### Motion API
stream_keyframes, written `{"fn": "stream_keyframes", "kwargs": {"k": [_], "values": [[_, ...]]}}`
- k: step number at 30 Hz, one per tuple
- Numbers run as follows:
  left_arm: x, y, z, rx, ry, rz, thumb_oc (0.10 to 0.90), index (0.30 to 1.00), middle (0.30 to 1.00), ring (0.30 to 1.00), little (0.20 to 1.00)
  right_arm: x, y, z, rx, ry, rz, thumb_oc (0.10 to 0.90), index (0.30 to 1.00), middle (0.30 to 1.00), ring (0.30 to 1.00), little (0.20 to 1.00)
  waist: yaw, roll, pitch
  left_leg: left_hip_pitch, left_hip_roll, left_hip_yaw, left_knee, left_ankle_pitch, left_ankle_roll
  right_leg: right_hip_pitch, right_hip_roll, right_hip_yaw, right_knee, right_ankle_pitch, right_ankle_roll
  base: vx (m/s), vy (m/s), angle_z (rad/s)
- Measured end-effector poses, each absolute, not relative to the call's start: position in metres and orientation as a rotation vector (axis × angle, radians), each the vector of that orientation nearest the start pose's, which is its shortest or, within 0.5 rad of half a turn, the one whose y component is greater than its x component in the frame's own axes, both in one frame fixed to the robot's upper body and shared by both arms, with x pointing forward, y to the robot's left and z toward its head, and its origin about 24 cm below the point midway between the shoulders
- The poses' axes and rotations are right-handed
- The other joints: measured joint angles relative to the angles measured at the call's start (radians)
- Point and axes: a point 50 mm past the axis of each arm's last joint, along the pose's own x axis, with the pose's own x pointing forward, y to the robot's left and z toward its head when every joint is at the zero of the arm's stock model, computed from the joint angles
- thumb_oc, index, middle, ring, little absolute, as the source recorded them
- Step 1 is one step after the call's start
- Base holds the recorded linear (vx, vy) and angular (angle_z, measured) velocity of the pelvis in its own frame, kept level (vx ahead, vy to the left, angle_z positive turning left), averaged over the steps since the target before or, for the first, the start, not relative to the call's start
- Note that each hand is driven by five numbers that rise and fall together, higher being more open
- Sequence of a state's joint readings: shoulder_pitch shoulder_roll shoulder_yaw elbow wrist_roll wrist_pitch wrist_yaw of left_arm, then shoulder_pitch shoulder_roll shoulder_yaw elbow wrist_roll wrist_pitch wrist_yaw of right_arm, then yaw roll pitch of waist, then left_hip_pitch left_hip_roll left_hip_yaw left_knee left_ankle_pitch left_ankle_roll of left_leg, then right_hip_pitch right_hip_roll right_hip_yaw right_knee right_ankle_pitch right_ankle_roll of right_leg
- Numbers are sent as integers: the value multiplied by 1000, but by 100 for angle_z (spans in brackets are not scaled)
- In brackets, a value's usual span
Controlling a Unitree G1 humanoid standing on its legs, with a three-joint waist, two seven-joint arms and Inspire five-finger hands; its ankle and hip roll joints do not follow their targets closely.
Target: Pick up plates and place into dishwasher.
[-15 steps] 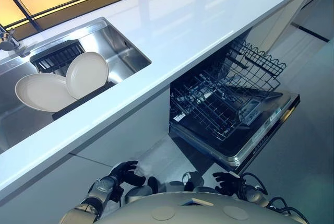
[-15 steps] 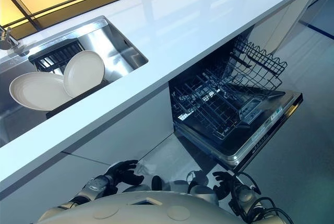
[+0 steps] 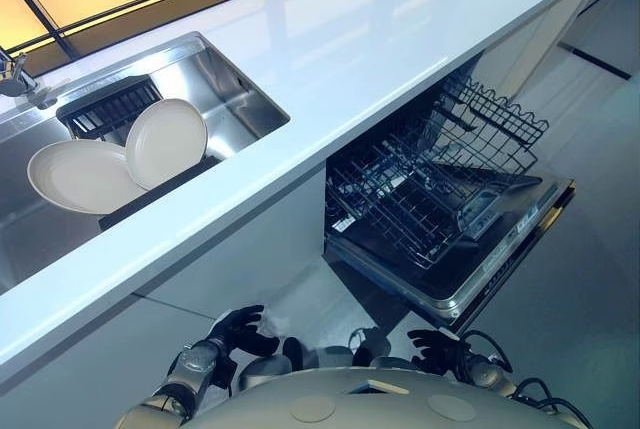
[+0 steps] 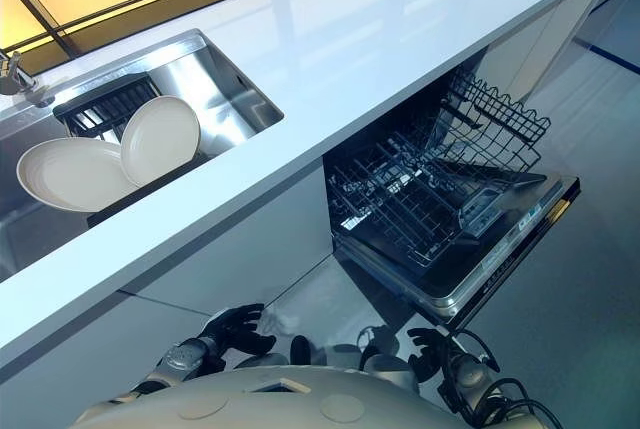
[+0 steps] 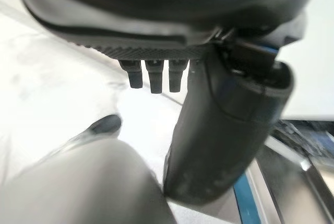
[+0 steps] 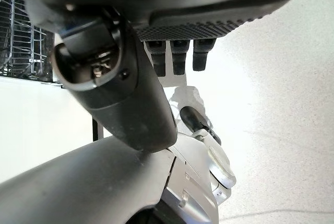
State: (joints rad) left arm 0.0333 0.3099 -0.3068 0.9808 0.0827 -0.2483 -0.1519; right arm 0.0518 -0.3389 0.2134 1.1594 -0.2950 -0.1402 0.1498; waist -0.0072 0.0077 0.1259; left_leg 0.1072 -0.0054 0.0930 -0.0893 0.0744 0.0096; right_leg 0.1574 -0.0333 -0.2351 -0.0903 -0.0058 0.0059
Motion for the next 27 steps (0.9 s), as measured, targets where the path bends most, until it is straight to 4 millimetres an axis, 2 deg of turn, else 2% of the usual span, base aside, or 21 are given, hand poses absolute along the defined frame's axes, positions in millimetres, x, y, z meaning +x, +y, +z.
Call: {"fn": "stream_keyframes", "kwargs": {"k": [3, 6, 8, 10, 13, 18, 22, 25, 27], "values": [[175, 196, -96, 447, 576, -520, 800, 900, 900, 900, 900, 92, -253, -149, -576, 1141, 351, 800, 900, 900, 900, 900, 6, 7, 20, -2, -1, -3, -1, 3, 1, -3, -1, -2, 4, 1, 0, -26, 19, 2], [207, 185, -44, 421, 358, -717, 800, 900, 900, 900, 900, 96, -255, -145, -585, 1126, 356, 800, 900, 900, 900, 900, 6, 19, 30, -9, -1, -3, -4, 4, 2, -9, -2, -3, 3, 0, 1, 0, 0, 0], [221, 172, -7, 350, 217, -853, 800, 900, 900, 900, 900, 95, -256, -145, -587, 1121, 357, 800, 900, 900, 900, 900, 5, 22, 33, -8, -2, -4, -3, 4, 2, -7, -2, -3, 0, 2, 0, 0, 0, 0], [229, 158, 22, 234, 118, -973, 800, 900, 900, 900, 900, 94, -255, -145, -585, 1122, 359, 800, 900, 900, 900, 900, 5, 22, 33, -8, -3, -5, -2, 4, 2, -4, -2, -6, 0, 2, 0, 0, 0, 0], [230, 138, 53, 38, 7, -1161, 800, 900, 900, 900, 900, 93, -255, -145, -584, 1120, 360, 800, 900, 900, 900, 900, 4, 21, 33, -6, -4, -5, 0, 4, 2, -2, -3, -5, -1, 2, 0, 11, -6, 0], [216, 111, 76, -388, -50, -1429, 800, 900, 900, 900, 900, 90, -256, -147, -583, 1114, 357, 800, 900, 900, 900, 900, 7, 20, 34, 5, -3, -5, -4, 2, 0, 6, -2, -1, -1, 0, 3, 28, -33, 0], [198, 85, 109, -778, -234, -1672, 800, 900, 900, 900, 900, 90, -252, -149, -600, 1100, 358, 800, 900, 900, 900, 900, 7, 14, 31, 6, -1, -6, -4, 2, 0, 7, 0, 1, -1, -1, 5, 4, -46, -2], [190, 80, 140, -879, -426, -1731, 800, 900, 900, 900, 900, 89, -246, -151, -609, 1098, 372, 800, 900, 900, 900, 900, 7, 4, 25, 7, 3, -6, -4, 3, -2, 8, 4, 1, -1, -1, 3, -2, -12, -1], [194, 87, 159, -795, -560, -1587, 800, 900, 900, 900, 900, 88, -243, -152, -624, 1094, 376, 800, 900, 900, 900, 900, 7, 0, 21, 7, 3, -8, -4, 5, -3, 8, 5, 0, -1, 0, 2, 0, 0, 0]]}}
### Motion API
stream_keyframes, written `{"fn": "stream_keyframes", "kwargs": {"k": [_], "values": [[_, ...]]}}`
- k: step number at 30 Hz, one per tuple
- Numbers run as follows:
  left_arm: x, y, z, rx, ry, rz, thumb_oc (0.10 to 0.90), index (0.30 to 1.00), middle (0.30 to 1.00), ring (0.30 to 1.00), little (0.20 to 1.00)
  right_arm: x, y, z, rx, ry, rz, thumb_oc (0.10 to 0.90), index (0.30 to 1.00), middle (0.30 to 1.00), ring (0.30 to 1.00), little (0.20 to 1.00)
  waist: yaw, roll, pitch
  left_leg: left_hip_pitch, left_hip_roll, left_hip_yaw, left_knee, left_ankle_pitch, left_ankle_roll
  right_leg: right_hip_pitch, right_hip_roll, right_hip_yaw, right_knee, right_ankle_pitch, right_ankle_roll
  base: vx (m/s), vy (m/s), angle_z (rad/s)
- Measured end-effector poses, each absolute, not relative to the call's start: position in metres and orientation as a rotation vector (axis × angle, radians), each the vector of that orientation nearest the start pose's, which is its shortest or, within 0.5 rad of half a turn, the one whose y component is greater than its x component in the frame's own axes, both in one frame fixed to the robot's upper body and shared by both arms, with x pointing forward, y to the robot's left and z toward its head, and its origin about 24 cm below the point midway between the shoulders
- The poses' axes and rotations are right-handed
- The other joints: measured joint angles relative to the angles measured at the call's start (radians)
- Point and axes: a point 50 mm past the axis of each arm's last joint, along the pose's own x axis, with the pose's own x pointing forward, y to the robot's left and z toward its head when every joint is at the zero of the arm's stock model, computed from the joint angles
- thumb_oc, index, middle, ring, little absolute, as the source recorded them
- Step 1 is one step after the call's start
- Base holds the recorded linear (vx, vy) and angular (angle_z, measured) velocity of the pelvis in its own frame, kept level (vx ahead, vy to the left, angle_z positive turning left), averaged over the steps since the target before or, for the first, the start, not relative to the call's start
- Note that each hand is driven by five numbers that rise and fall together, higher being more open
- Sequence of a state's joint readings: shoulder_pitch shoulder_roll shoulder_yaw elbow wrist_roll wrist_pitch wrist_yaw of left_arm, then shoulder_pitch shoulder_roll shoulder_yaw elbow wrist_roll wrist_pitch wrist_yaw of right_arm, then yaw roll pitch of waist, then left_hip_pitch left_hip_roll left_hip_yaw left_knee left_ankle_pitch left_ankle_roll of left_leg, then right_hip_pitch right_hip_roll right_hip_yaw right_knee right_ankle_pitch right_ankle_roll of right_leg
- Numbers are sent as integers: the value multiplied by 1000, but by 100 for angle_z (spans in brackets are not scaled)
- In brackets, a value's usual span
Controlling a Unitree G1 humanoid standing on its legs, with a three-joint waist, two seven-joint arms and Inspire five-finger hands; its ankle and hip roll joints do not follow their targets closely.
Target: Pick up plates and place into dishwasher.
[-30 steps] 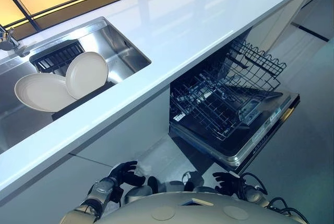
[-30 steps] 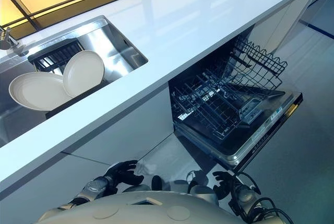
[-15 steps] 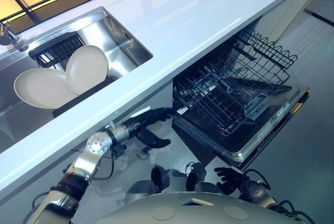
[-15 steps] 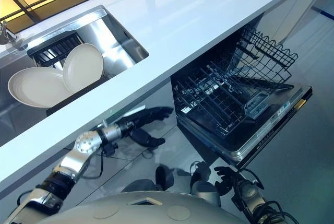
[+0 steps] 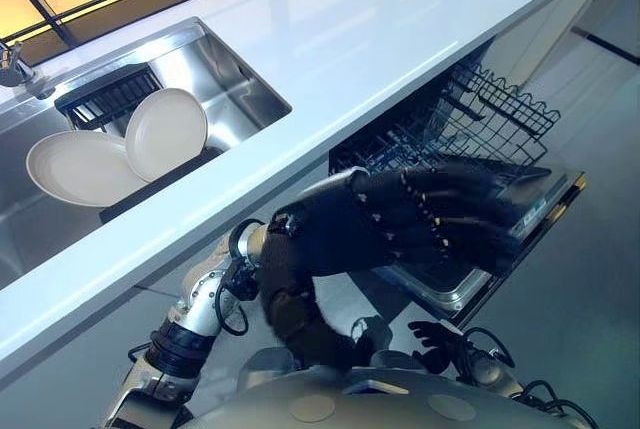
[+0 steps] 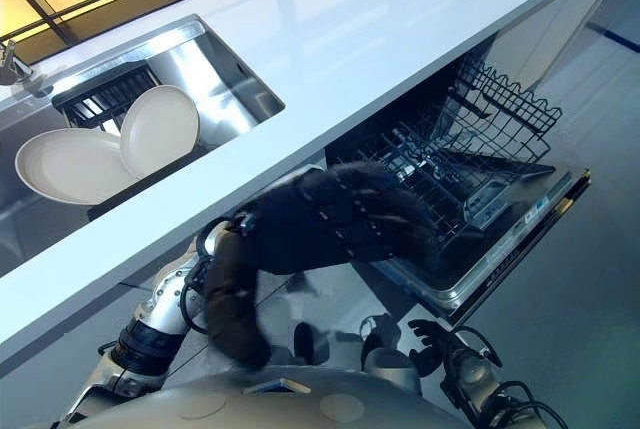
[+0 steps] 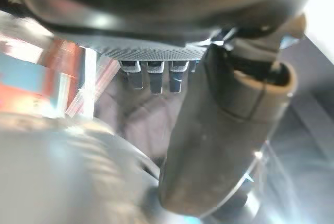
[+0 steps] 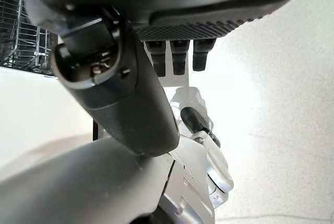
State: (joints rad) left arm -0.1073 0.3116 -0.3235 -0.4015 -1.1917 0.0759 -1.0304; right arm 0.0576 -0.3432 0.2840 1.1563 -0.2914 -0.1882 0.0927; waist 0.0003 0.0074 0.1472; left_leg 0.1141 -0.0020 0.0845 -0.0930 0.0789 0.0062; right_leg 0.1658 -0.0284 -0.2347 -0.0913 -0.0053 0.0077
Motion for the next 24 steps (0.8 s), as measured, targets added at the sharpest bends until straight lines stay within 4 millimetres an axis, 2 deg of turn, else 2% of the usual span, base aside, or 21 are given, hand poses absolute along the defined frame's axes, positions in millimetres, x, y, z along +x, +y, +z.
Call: {"fn": "stream_keyframes", "kwargs": {"k": [2, 4, 7, 8, 10, 12, 13, 16, 19, 21, 24], "values": [[210, 110, 171, -557, -676, -1235, 800, 900, 900, 900, 900, 86, -244, -153, -626, 1098, 372, 800, 900, 900, 900, 900, 0, 2, -2, 3, 0, -4, 0, 1, -1, 6, 1, -2, 0, -1, 1, 0, 0, 0], [227, 151, 177, -199, -755, -790, 800, 900, 900, 900, 900, 82, -243, -153, -626, 1092, 365, 800, 900, 900, 900, 900, 0, 6, -4, 3, 1, -11, -1, 1, -2, 9, 2, -7, 0, -1, 1, 6, 6, 7], [238, 200, 191, 261, -814, -251, 800, 900, 900, 900, 900, 74, -243, -154, -628, 1084, 347, 800, 900, 900, 900, 900, 8, 8, -6, -4, -1, -30, 0, 3, -4, 9, 2, -25, -1, -1, -1, 23, -3, 18], [239, 214, 196, 418, -829, -100, 800, 900, 900, 900, 900, 70, -244, -154, -626, 1087, 346, 800, 900, 900, 900, 900, 19, 8, -8, -5, -1, -35, 1, 5, -3, 9, 1, -26, -1, 0, -2, 25, -4, 11], [243, 234, 207, 646, -828, 66, 800, 900, 900, 900, 900, 63, -245, -155, -615, 1104, 335, 800, 900, 900, 900, 900, 38, 6, -23, -13, -2, -37, 0, 5, -3, 3, 1, -25, -1, 0, -4, 28, -1, 8], [250, 247, 219, 883, -810, 150, 800, 900, 900, 900, 900, 60, -241, -157, -599, 1112, 337, 800, 900, 900, 900, 900, 48, 2, -36, -19, -2, -36, 3, 6, -2, -3, 1, -25, 0, 1, -5, 29, 9, 6], [253, 253, 224, 994, -791, 174, 800, 900, 900, 900, 900, 61, -245, -156, -610, 1116, 332, 800, 900, 900, 900, 900, 48, 6, -38, -20, -3, -36, 3, 6, -2, -2, 0, -24, -1, 1, -5, 31, 28, -2], [261, 282, 247, 1465, -695, 225, 800, 900, 900, 900, 900, 63, -245, -157, -613, 1130, 334, 800, 900, 900, 900, 900, 35, 8, -51, -17, -3, -29, -1, 6, -2, -3, -1, -18, -1, 1, -5, 24, 31, -5], [266, 293, 262, 1682, -649, 244, 800, 900, 900, 900, 900, 64, -246, -157, -613, 1144, 339, 800, 900, 900, 900, 900, 33, 14, -57, -13, -3, -21, -1, 6, -2, -2, -1, -12, 0, 1, -5, 23, 31, -6], [272, 292, 268, 1835, -620, 185, 800, 900, 900, 900, 900, 64, -247, -157, -612, 1158, 341, 800, 900, 900, 900, 900, 34, 16, -65, -11, -3, -13, -1, 6, -2, -2, -1, -7, 0, 1, -5, 44, 54, -6], [280, 282, 263, 1947, -579, 59, 800, 900, 900, 900, 900, 63, -250, -156, -604, 1178, 335, 800, 900, 900, 900, 900, 31, 26, -80, -4, -4, -8, -1, 6, -1, 1, -2, 3, 0, 2, -6, 50, 71, -8]]}}
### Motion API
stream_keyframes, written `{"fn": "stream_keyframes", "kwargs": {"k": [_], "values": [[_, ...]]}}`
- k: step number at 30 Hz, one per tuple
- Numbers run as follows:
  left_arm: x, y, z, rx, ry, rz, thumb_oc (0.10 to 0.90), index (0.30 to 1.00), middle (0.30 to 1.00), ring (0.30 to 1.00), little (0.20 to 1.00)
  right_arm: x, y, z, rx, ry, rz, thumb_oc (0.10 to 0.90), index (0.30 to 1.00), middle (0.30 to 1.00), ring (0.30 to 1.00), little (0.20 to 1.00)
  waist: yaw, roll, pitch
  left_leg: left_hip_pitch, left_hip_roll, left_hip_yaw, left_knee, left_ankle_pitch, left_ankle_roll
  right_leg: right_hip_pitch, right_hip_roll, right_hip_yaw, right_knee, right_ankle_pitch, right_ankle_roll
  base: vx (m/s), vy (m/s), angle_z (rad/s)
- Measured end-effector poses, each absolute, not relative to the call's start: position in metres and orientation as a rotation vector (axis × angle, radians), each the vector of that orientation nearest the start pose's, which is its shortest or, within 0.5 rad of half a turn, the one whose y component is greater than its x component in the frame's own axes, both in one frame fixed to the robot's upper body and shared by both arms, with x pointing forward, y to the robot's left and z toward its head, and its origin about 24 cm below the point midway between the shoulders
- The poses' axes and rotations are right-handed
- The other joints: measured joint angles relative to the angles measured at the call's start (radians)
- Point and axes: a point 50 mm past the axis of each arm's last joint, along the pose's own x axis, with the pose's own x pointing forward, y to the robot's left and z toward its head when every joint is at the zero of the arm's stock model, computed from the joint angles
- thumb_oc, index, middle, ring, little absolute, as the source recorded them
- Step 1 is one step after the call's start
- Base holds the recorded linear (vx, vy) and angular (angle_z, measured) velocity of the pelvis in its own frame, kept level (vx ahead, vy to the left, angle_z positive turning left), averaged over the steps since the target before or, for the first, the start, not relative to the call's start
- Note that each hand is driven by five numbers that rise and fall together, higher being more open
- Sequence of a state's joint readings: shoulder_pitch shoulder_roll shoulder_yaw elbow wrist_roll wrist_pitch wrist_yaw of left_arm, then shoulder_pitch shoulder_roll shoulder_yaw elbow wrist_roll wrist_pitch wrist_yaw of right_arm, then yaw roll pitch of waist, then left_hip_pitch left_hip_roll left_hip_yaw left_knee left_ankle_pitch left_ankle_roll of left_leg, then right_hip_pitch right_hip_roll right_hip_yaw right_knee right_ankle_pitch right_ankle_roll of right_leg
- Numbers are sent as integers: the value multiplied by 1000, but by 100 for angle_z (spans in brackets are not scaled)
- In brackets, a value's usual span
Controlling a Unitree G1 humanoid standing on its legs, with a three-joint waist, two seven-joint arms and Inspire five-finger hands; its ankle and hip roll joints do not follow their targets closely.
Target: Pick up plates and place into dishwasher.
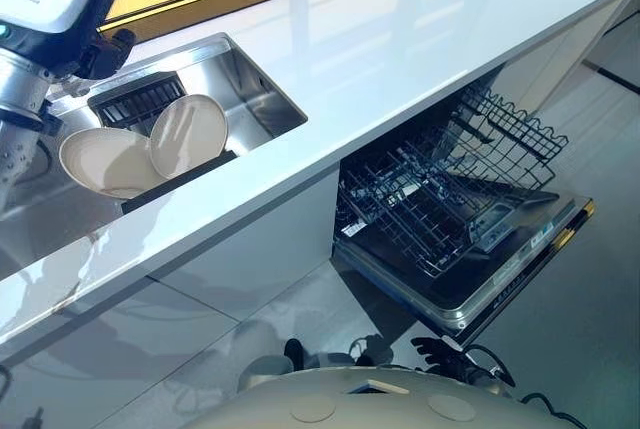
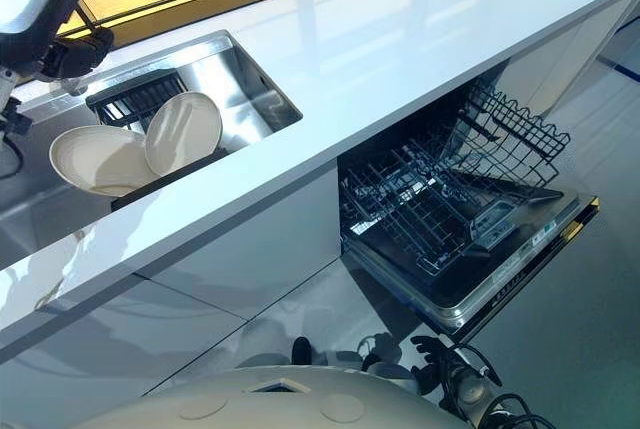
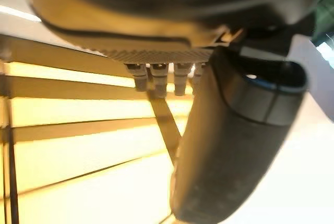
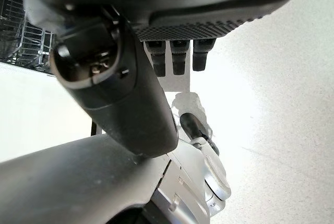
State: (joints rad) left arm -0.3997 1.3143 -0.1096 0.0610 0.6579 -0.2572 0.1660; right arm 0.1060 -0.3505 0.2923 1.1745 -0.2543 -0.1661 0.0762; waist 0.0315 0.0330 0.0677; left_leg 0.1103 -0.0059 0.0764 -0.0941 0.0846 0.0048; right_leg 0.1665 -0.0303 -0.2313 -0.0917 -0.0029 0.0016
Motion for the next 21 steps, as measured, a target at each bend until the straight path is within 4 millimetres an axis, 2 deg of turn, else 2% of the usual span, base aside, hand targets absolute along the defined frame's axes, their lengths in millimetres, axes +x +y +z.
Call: {"fn": "stream_keyframes", "kwargs": {"k": [4, 7, 9, 14, 21], "values": [[293, 278, 248, 2109, -508, -134, 800, 900, 900, 900, 900, 68, -255, -154, -612, 1175, 330, 800, 900, 900, 900, 900, -31, 13, -13, 3, 3, 15, 0, 0, 0, -3, 2, 11, 0, 5, -2, 44, 84, -10], [300, 282, 234, 2137, -420, -217, 800, 900, 900, 900, 900, 73, -260, -151, -616, 1164, 316, 800, 900, 900, 900, 900, -54, 29, -13, 5, 5, 30, 0, 0, 0, -9, 2, 29, 0, 11, -2, 31, 77, -17], [304, 285, 231, 2150, -381, -250, 800, 900, 900, 900, 900, 76, -262, -151, -619, 1161, 296, 800, 900, 900, 900, 900, -71, 34, -13, 5, 6, 38, 0, 0, 0, -17, 3, 34, 0, 14, -3, 31, 87, -18], [310, 289, 226, 2177, -289, -301, 800, 900, 900, 900, 900, 72, -265, -151, -634, 1193, 266, 800, 900, 900, 900, 900, -82, 60, -3, 1, 6, 62, 0, -2, 2, -27, 4, 59, 0, 21, -3, 23, 93, -12], [315, 300, 221, 2178, -148, -326, 800, 900, 900, 900, 900, 74, -266, -151, -633, 1184, 246, 800, 900, 900, 900, 900, -103, 64, 7, 1, 4, 94, 0, -11, 8, -45, 2, 90, 1, 26, 3, 5, 89, -16]]}}
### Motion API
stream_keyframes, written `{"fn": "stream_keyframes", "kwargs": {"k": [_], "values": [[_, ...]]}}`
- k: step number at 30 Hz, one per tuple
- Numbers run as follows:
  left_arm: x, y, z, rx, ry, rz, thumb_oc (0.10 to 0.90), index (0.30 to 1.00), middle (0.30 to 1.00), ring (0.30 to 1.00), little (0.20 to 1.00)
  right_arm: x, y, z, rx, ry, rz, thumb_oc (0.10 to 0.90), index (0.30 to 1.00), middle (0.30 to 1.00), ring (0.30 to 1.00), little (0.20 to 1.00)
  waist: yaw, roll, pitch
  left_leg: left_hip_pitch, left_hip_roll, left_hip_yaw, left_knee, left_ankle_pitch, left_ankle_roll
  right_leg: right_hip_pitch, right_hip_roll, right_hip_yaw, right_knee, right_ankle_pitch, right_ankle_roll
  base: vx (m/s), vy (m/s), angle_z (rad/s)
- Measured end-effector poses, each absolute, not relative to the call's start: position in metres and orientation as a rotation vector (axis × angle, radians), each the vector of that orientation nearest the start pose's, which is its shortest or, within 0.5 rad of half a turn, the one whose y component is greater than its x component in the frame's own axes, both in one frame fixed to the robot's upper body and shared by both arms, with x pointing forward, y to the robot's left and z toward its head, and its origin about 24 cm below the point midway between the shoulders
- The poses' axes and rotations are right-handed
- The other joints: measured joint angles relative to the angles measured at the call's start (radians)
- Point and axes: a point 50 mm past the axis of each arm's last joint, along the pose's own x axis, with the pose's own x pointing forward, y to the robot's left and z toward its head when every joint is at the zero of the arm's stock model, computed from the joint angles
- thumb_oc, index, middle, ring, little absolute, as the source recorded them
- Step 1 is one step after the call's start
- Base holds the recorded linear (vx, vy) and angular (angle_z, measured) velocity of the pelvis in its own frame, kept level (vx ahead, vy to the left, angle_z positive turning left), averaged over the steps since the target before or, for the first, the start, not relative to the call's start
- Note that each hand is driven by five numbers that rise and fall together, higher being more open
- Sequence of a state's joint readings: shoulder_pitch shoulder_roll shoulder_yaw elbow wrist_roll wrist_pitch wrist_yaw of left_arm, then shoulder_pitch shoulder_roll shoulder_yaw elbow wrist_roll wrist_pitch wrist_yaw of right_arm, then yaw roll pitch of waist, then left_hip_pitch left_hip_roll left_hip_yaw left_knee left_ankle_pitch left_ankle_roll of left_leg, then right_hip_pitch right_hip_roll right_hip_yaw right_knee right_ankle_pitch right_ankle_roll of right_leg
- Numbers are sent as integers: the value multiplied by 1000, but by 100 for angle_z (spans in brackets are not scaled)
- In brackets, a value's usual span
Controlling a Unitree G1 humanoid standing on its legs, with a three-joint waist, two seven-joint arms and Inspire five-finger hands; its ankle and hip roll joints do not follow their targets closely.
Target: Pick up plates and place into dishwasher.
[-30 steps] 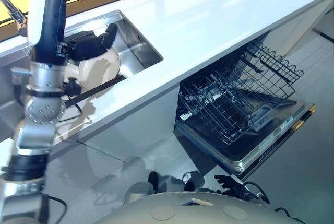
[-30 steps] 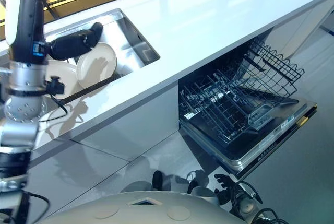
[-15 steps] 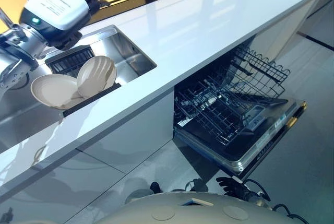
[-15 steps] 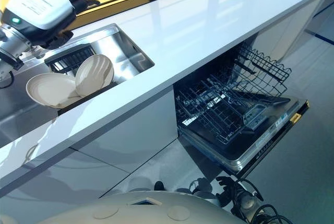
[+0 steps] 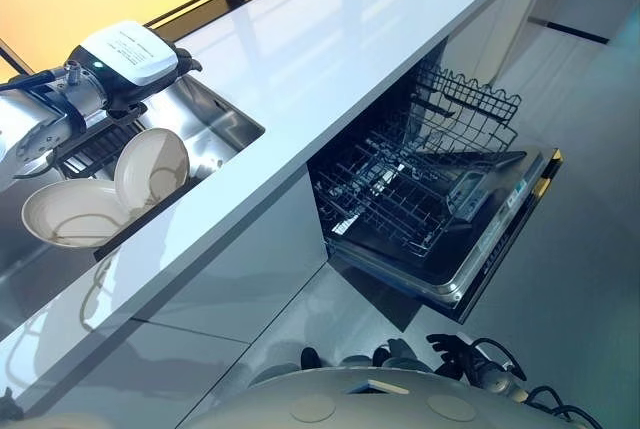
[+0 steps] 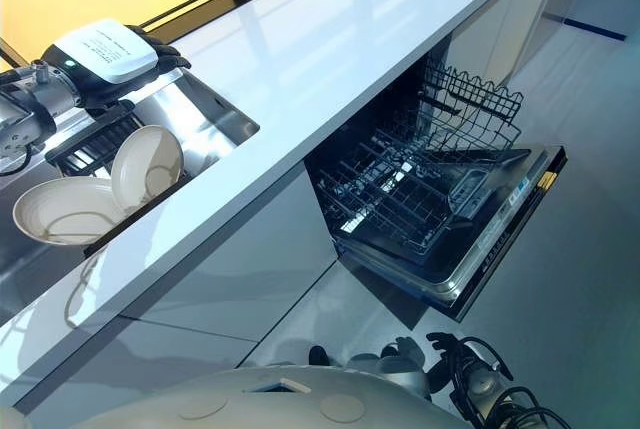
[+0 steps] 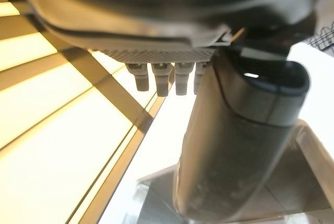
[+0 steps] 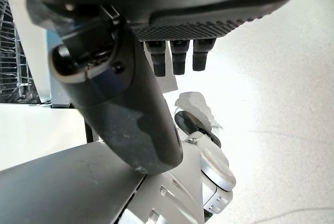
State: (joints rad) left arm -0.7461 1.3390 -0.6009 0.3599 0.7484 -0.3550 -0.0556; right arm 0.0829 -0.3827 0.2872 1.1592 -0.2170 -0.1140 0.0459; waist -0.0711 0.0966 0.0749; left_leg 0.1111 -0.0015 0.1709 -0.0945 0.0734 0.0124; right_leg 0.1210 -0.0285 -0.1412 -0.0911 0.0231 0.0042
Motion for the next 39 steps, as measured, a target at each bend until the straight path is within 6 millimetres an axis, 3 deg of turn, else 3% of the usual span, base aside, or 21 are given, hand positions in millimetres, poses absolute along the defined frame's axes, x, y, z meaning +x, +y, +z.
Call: {"fn": "stream_keyframes", "kwargs": {"k": [9, 21, 31, 33, 35, 36, 38, 39], "values": [[320, 313, 210, 2190, 97, -417, 800, 900, 900, 900, 900, 76, -265, -150, -634, 1176, 246, 800, 900, 900, 900, 900, -9, -7, 52, -14, -5, 47, 0, -10, 13, -51, -10, 31, 42, 3, 10, -16, 82, -15], [328, 312, 210, 2176, 230, -472, 800, 900, 900, 900, 900, 98, -264, -146, -654, 1113, 229, 800, 900, 900, 900, 900, -14, -15, 108, -22, -25, 72, 5, -22, 31, -95, -33, 26, 94, -5, 27, 17, 60, -7], [333, 315, 208, 2182, 312, -508, 800, 900, 900, 900, 900, 104, -264, -145, -658, 1100, 225, 800, 900, 900, 900, 900, -16, -16, 127, -29, -34, 74, 5, -24, 37, -106, -42, 27, 100, -8, 33, 18, 30, 0], [334, 315, 212, 2186, 312, -506, 391, 549, 549, 549, 491, 106, -264, -144, -658, 1094, 221, 800, 900, 900, 900, 900, -15, -15, 129, -36, -35, 80, 6, -24, 39, -118, -44, 27, 109, -9, 34, 6, 17, -5], [335, 316, 214, 2190, 316, -505, 226, 408, 408, 408, 326, 108, -265, -143, -658, 1089, 217, 800, 900, 900, 900, 900, -16, -16, 131, -36, -36, 84, 6, -25, 42, -119, -45, 27, 111, -9, 34, 9, 10, -5], [335, 314, 214, 2198, 314, -515, 171, 361, 361, 361, 271, 108, -265, -143, -658, 1089, 217, 800, 900, 900, 900, 900, -16, -16, 132, -36, -36, 85, 6, -25, 42, -119, -45, 27, 111, -9, 34, 0, 0, 0], [335, 313, 214, 2204, 310, -538, 213, 396, 396, 396, 313, 109, -265, -143, -659, 1087, 217, 800, 900, 900, 900, 900, -18, -14, 132, -36, -36, 85, 6, -25, 43, -120, -46, 27, 111, -9, 34, 0, 0, 0], [336, 313, 212, 2204, 312, -543, 171, 361, 361, 361, 271, 110, -265, -143, -660, 1085, 217, 800, 900, 900, 900, 900, -18, -14, 133, -36, -36, 84, 6, -25, 43, -120, -45, 27, 111, -9, 34, 0, 0, 0]]}}
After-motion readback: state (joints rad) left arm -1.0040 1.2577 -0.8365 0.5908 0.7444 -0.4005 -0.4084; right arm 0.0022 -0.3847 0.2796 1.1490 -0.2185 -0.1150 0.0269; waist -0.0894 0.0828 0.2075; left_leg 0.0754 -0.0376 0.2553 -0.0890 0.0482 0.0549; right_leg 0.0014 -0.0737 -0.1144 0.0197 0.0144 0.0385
